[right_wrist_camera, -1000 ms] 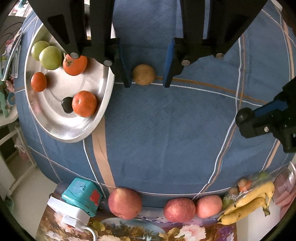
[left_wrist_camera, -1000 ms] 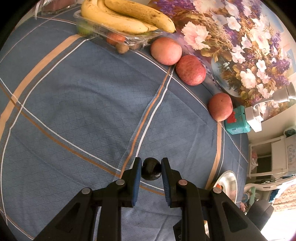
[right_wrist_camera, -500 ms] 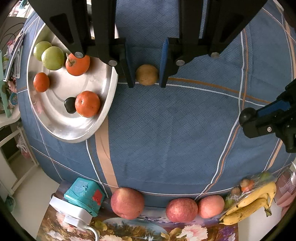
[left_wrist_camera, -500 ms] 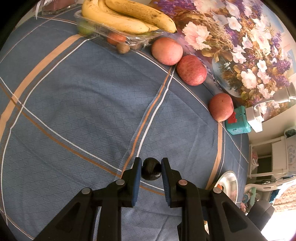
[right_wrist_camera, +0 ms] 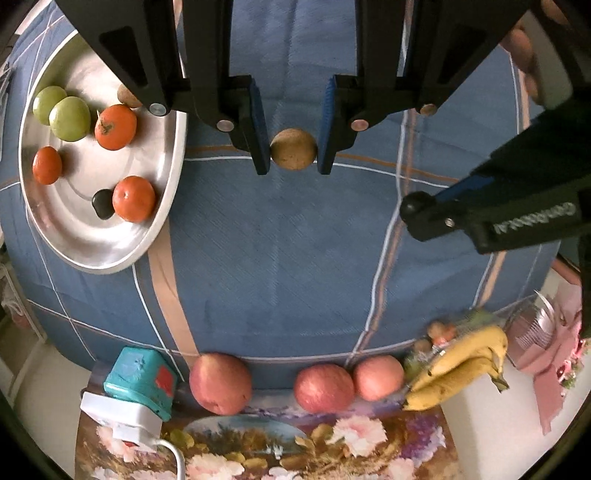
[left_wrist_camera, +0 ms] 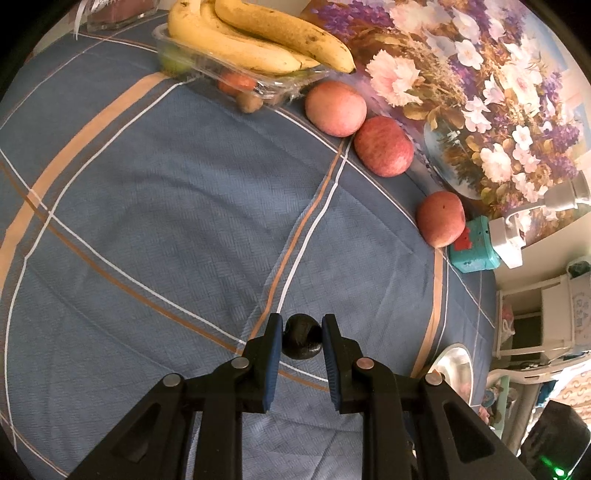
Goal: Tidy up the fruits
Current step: 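Release the plum into the steel plate with the left gripper while the right releases the kiwi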
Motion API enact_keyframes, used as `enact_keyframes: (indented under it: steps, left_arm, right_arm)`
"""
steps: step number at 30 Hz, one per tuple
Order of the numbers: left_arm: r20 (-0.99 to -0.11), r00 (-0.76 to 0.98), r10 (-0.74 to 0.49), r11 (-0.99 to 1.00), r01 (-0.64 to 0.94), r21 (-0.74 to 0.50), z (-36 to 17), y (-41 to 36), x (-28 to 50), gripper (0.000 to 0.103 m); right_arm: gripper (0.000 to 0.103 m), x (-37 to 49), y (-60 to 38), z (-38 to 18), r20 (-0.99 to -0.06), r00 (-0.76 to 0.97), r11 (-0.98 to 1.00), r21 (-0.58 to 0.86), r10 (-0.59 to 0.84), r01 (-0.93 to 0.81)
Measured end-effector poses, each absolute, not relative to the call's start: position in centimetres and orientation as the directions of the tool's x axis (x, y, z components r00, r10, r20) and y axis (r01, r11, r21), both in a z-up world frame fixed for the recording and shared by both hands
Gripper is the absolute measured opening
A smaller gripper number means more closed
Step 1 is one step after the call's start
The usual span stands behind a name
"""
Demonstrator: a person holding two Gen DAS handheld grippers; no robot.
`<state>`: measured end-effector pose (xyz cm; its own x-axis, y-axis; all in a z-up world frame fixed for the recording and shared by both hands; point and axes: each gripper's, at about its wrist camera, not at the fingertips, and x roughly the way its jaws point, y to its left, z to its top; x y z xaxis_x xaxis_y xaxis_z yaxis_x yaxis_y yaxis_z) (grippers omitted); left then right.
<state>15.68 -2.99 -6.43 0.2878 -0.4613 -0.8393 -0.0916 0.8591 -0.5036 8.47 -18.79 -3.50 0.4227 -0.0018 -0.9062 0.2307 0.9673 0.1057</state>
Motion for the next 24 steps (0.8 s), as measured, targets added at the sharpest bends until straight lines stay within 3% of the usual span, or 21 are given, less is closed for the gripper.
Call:
enact_keyframes:
  steps: [12,24]
  left_arm:
    - [-0.846,0.269,-0.461,0.865,-0.075,-0.496,-5.8,-4.4,15.4,0.023]
    - [-0.840,0.211,-0.499,0.866,0.124,-0.484,-3.4,-11.4,13.1,0.023]
  right_arm:
    - [0.027,7.2,-22.6,-2.5,-0.891,0.455,0.939,0.156,-0.001,0.307]
    - [0.027,2.0,-33.6,-1.7,-0.869,0.479,0.806,0.191,-0.128,0.561]
